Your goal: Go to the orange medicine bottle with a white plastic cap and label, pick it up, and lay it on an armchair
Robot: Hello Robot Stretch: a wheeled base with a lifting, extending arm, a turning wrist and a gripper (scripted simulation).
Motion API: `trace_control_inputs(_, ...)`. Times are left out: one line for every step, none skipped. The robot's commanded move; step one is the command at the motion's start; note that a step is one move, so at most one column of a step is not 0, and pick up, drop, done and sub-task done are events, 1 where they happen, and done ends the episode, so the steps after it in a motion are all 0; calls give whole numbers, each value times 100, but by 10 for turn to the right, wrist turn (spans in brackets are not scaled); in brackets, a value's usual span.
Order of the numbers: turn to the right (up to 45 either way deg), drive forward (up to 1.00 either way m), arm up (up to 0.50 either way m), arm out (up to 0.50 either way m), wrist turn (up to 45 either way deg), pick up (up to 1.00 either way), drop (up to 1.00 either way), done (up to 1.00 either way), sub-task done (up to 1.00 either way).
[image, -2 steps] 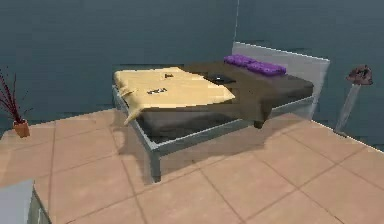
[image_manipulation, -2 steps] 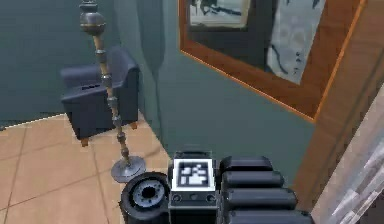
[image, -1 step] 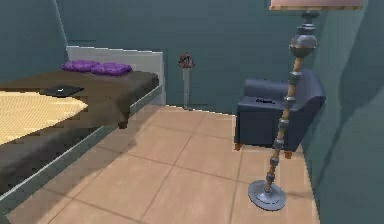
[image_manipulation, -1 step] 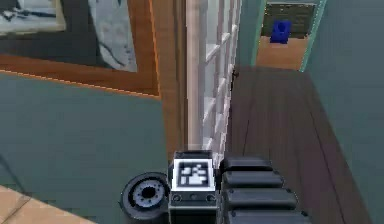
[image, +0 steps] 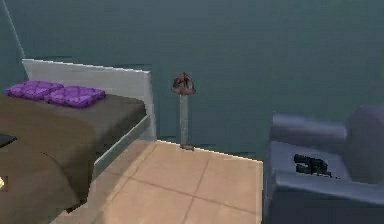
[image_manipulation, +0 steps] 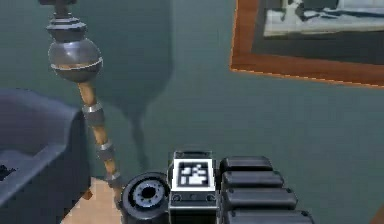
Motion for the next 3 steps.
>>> trace_control_inputs(120,0,0,0,0,0,0,0,0)
trace_control_inputs(0,15,0,0,0,0,0,0,0)
trace_control_inputs(0,100,0,0,0,0,0,0,0)
